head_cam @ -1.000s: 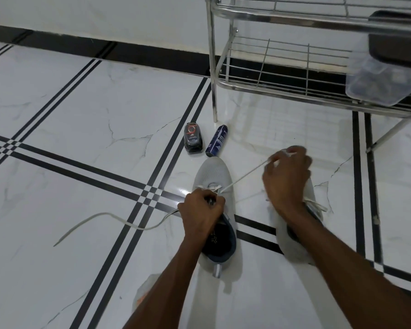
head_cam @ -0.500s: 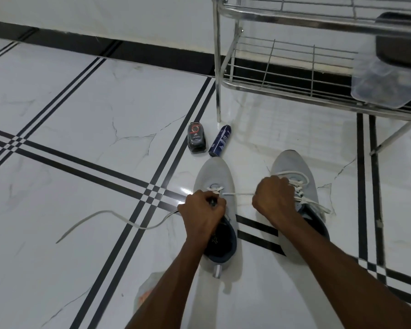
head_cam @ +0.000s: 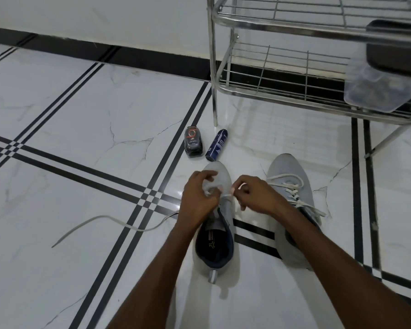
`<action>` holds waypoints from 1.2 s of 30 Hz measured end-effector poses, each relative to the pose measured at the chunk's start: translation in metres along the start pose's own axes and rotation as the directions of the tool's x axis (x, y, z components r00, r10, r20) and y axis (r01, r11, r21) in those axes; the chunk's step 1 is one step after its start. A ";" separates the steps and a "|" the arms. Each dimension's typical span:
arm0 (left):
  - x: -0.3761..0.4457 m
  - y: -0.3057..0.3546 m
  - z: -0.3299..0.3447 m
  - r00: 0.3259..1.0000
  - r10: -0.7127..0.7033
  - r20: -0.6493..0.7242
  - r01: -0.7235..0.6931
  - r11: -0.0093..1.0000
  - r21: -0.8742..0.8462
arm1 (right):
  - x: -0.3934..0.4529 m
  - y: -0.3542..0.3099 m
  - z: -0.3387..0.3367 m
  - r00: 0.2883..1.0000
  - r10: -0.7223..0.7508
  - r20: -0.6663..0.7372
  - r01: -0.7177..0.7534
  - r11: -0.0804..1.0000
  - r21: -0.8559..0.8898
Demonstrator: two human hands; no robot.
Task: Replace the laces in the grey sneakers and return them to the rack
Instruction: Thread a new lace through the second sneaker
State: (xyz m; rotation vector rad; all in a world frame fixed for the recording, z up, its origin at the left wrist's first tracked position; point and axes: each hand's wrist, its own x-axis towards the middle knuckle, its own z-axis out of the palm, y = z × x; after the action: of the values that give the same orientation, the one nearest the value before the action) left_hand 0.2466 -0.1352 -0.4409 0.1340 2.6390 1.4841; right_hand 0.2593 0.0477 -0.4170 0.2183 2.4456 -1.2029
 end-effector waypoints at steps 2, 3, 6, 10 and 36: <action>0.015 0.014 -0.003 0.962 0.024 0.274 -0.017 0.999 -0.029 | -0.001 -0.010 -0.015 0.999 0.006 -0.043 0.006 0.963 0.270; 0.020 0.021 -0.003 0.924 0.044 0.380 -0.045 0.999 -0.007 | -0.002 -0.014 -0.022 0.998 0.018 -0.053 0.001 0.943 0.331; 0.029 0.027 0.003 0.931 0.043 0.362 -0.049 0.999 0.007 | -0.002 -0.017 -0.033 0.998 0.028 -0.056 -0.009 0.949 0.314; 0.034 0.005 -0.004 0.994 -0.107 -0.037 0.108 0.994 0.004 | -0.002 -0.012 -0.035 0.997 0.035 -0.065 -0.014 0.952 0.305; 0.039 0.010 -0.024 0.980 0.044 0.196 -0.027 0.996 -0.088 | 0.007 -0.020 -0.022 0.999 -0.034 -0.042 0.045 0.955 0.293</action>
State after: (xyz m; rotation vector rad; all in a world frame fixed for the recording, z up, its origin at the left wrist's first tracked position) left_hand 0.2044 -0.1456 -0.4221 0.3059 2.4265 1.5052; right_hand 0.2401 0.0525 -0.3941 0.2782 2.3008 -1.5930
